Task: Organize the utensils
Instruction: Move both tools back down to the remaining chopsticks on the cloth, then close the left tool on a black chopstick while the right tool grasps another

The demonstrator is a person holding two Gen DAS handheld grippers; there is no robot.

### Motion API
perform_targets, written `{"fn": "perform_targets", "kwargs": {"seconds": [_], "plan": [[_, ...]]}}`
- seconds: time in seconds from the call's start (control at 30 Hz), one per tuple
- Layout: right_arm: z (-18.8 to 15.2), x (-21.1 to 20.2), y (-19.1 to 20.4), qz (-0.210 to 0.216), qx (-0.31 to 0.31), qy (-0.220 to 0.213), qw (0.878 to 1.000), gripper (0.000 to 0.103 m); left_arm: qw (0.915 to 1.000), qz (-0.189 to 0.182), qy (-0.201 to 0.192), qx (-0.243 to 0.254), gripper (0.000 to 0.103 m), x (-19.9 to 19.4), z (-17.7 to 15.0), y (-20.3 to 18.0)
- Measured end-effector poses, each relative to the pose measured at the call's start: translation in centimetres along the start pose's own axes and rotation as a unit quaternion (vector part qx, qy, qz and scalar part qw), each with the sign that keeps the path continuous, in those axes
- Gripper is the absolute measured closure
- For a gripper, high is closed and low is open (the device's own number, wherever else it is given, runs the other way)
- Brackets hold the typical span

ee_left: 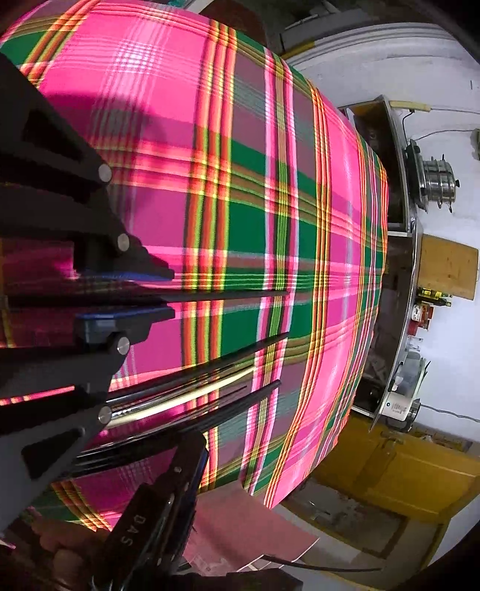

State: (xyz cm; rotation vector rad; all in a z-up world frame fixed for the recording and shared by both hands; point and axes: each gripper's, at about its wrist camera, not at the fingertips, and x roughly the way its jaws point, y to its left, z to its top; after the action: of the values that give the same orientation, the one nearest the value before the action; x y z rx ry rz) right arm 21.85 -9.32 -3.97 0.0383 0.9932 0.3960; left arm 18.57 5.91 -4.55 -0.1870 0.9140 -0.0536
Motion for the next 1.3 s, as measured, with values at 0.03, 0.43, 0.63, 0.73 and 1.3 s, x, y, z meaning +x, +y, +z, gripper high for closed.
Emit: {"fn": "perform_targets", "kwargs": {"seconds": [0.03,0.43,0.63,0.73,1.3], "plan": [[0.1,0.0,-0.2,-0.003,0.002,0.000,1.000,0.082,1.0000,-0.001,0.001,0.002,0.088,0.1,0.2,0.0],[1.0,0.9,0.4,-0.027,-0.017,0.006,0.999,0.082,0.9988,0.019,0.005,0.046,0.083,1.6,2.1,-1.2],[1.7,1.4,0.4,-0.037,-0.017,0.010,0.999,0.095,0.9960,0.042,0.003,0.079,0.085,2.1,2.5,-1.9],[1.8,1.2,0.2,-0.030,-0.015,0.013,0.999,0.096,0.9966,0.036,0.006,0.074,0.096,2.0,2.7,-1.8],[2.0,-8.3,1.3,0.012,-0.011,-0.075,0.997,0.098,0.9965,-0.040,-0.067,0.029,0.097,-7.8,4.2,-1.0]]}}
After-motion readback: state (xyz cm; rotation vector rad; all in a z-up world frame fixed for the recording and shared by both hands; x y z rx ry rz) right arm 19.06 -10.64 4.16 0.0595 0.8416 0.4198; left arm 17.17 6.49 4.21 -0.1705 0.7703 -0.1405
